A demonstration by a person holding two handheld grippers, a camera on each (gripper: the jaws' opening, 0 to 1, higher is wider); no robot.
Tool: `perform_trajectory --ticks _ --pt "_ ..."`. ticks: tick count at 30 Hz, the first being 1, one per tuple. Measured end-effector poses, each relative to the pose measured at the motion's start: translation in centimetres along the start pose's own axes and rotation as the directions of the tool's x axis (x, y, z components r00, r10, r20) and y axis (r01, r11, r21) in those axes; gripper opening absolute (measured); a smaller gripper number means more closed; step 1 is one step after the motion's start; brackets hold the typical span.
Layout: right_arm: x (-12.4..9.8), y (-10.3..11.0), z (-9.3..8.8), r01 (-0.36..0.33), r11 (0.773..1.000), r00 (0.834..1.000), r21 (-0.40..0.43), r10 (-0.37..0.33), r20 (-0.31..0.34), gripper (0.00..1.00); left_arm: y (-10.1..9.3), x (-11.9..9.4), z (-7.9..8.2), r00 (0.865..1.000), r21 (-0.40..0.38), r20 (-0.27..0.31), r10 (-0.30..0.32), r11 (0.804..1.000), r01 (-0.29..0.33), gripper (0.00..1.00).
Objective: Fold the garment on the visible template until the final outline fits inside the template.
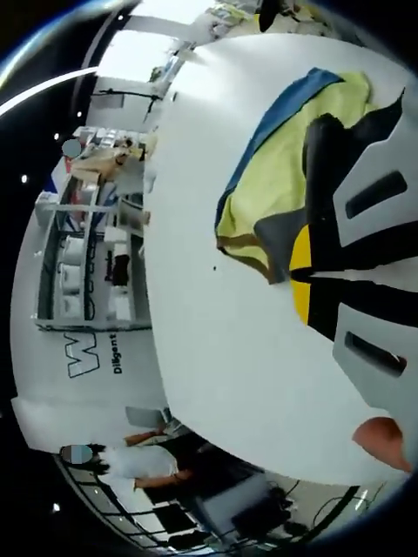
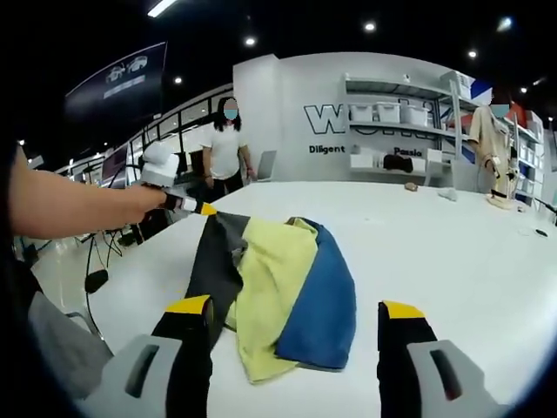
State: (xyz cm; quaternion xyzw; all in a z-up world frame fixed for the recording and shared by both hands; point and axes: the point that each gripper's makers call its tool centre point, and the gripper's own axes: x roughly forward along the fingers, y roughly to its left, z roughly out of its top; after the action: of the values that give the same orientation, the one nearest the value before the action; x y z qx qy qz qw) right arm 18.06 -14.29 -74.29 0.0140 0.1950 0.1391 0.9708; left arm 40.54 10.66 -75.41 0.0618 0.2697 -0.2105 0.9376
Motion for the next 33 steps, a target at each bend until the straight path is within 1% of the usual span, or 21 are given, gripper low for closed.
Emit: perform_trajectory --ticks 1,2,3,4,5,6,7,8,9,10,11,14,17,19,21,25,29,30,31,32,33 --pt "0.0 0.0 0.0 0.0 1.0 1.0 -0.001 0.0 -0.002 0.77 0.8 0.1 0.0 1.0 0.047 -0.024 0.008 0.999 -0.007 0.0" --pt "0.0 0.0 -0.1 0.0 1.0 1.0 -0.001 0.0 -0.003 0.77 1.1 0.2 0.4 1.0 0.083 -0.021 -0.016 0.996 0.018 0.0" --pt "0.0 0.0 -0.1 0.0 1.0 1.0 -0.002 0.0 -0.004 0.77 1.2 0.4 0.6 0.999 0.099 -0.022 -0.029 0.995 0.031 0.0" --pt "0.0 0.0 -0.1 0.0 1.0 1.0 -0.003 0.0 -0.006 0.77 1.7 0.4 0.7 0.999 0.116 -0.034 -0.019 0.993 0.022 0.0" --pt "0.0 0.0 -0.2 0.001 1.0 1.0 -0.002 -0.001 -0.009 0.77 2.0 0.5 1.1 0.998 0.189 -0.042 -0.035 0.981 0.043 0.0" --pt "0.0 -0.1 -0.2 0.002 1.0 1.0 -0.003 -0.002 -0.01 0.77 2.3 0.6 1.2 0.998 0.255 -0.055 -0.034 0.966 0.046 0.0" --pt "0.0 -0.1 -0.3 0.003 1.0 1.0 -0.002 -0.003 -0.012 0.77 2.9 0.6 1.2 0.996 0.344 -0.086 -0.014 0.938 0.043 0.0" --pt "0.0 -0.1 -0.3 0.003 1.0 1.0 -0.001 -0.003 -0.012 0.77 3.3 0.6 1.1 0.995 0.37 -0.098 0.008 0.928 0.029 0.0" --pt "0.0 -0.2 -0.3 0.004 1.0 1.0 -0.001 -0.004 -0.012 0.77 4.1 0.7 1.3 0.994 0.431 -0.101 0.043 0.902 0.005 0.0" --pt "0.0 -0.2 -0.3 0.005 1.0 1.0 0.0 -0.005 -0.013 0.77 4.1 0.9 1.5 0.996 0.401 -0.09 0.027 0.916 0.012 0.0" --pt "0.1 -0.2 -0.3 0.005 1.0 1.0 0.0 -0.005 -0.014 0.77 4.5 1.2 1.3 0.995 0.378 -0.091 0.031 0.926 0.006 0.0" --pt "0.1 -0.2 -0.4 0.007 1.0 1.0 -0.002 -0.007 -0.017 0.77 5.2 1.7 -0.1 0.992 0.34 -0.109 0.057 0.94 -0.017 0.0" --pt "0.1 -0.4 -0.5 0.013 1.0 1.0 0.002 -0.013 -0.021 0.77 6.1 2.6 -3.6 0.982 0.337 -0.153 0.109 0.94 -0.052 0.0" --pt "0.0 -0.5 -0.6 0.016 1.0 1.0 0.003 -0.016 -0.023 0.77 6.3 2.9 -5.1 0.979 0.323 -0.166 0.12 0.945 -0.061 0.0" --pt "0.1 -0.5 -0.7 0.015 1.0 1.0 0.003 -0.015 -0.027 0.77 6.8 3.0 -6.1 0.971 0.328 -0.182 0.152 0.941 -0.086 0.0" --pt "0.2 -0.2 -0.9 0.008 1.0 0.999 -0.007 -0.008 -0.038 0.77 6.7 3.5 -8.4 0.961 0.314 -0.223 0.162 0.946 -0.087 0.0" --pt "0.2 -0.3 -1.0 0.01 1.0 0.999 -0.005 -0.01 -0.044 0.77 6.5 3.8 -9.5 0.957 0.308 -0.242 0.159 0.948 -0.08 0.0" --pt "0.2 -0.3 -1.1 0.009 1.0 0.999 -0.005 -0.01 -0.045 0.77 6.6 3.8 -9.2 0.961 0.32 -0.22 0.168 0.943 -0.092 0.0" --pt "0.2 -0.3 -1.1 0.009 1.0 0.999 -0.006 -0.01 -0.046 0.77 6.6 3.8 -9.3 0.959 0.308 -0.225 0.171 0.946 -0.096 0.0" --pt "0.2 -0.3 -1.1 0.009 1.0 0.999 -0.008 -0.01 -0.047 0.77 6.6 3.9 -9.3 0.959 0.321 -0.223 0.174 0.942 -0.096 0.0" --pt "0.3 -0.3 -1.1 0.008 1.0 0.999 -0.008 -0.009 -0.048 0.77 6.6 4.0 -9.1 0.958 0.388 -0.222 0.182 0.918 -0.085 0.0"
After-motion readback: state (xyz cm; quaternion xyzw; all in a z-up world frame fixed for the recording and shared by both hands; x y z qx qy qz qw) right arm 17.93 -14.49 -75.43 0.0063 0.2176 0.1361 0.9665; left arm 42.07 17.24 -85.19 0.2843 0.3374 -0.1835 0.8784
